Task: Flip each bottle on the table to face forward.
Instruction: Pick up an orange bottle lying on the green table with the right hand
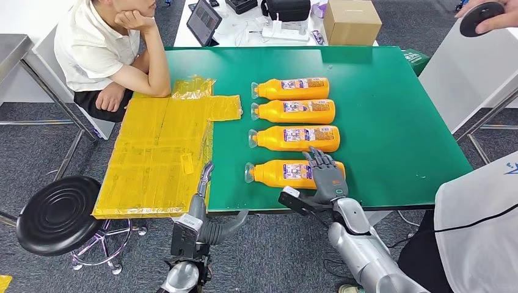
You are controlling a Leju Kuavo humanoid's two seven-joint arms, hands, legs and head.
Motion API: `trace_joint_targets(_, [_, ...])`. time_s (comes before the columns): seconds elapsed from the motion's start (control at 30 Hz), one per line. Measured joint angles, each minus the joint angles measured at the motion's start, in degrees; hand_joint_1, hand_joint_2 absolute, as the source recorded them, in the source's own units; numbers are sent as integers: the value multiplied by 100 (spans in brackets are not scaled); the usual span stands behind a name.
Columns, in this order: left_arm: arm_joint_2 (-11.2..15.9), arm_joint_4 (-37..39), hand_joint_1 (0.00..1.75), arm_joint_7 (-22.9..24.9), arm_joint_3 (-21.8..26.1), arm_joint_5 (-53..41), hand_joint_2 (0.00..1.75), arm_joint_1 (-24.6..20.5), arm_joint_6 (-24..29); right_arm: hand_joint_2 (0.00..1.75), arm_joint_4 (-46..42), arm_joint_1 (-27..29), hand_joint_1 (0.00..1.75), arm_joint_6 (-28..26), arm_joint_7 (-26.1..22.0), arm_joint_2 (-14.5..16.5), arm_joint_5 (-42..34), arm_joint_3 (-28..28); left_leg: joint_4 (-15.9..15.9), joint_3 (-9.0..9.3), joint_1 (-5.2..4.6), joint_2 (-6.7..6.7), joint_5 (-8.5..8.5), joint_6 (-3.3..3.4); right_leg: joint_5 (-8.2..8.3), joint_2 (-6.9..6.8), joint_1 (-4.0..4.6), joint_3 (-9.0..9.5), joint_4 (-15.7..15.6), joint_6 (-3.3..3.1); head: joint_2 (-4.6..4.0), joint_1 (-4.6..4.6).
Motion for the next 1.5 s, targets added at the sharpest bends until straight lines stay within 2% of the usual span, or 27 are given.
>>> trace_joint_targets(0.53, [0,-5,0,19,-61,-31,175,-17,-40,175,82,-121,0,296,202,33,-266,116,0,-1,-4,0,0,0,0,0,-4,0,0,0,0,1])
trace_joint_targets(0.67, [1,-5,0,46,-69,-8,175,-72,-5,175,779,-703,0,933,840,71,-129,167,0,17,-4,1,0,1,0,0,-4,15,-1,0,0,1])
trace_joint_targets(0.73, [2,-5,0,72,-65,-4,175,-71,2,175,884,-809,0,1052,1069,85,-11,214,0,23,-4,-1,1,1,0,0,-4,22,-1,0,0,1])
trace_joint_targets(1.17, [1,-63,0,137,-58,-55,175,-43,3,175,1017,-949,0,1370,1172,113,42,295,0,42,-5,1,2,3,1,0,-5,40,-2,1,0,1])
trace_joint_targets(1.2, [2,-69,0,139,-57,-58,175,-38,3,175,1021,-951,27,1379,1173,114,42,295,0,43,-5,1,2,3,1,0,-5,41,-2,1,0,1])
trace_joint_targets(1.3, [2,-107,0,170,-57,-100,175,-11,5,175,1027,-960,158,1505,1163,115,26,301,0,49,-5,1,1,3,1,0,-5,47,-2,1,0,1])
trace_joint_targets(1.33, [2,-124,0,185,-56,-119,175,4,3,175,1028,-967,175,1580,1146,116,3,305,0,53,-5,1,1,3,1,0,-5,50,-2,1,0,1])
trace_joint_targets(1.5, [2,-214,0,233,-44,-151,175,55,-59,175,1028,-999,175,1885,940,116,-288,320,0,68,-5,-1,-1,4,-1,0,-5,64,-4,1,0,1])
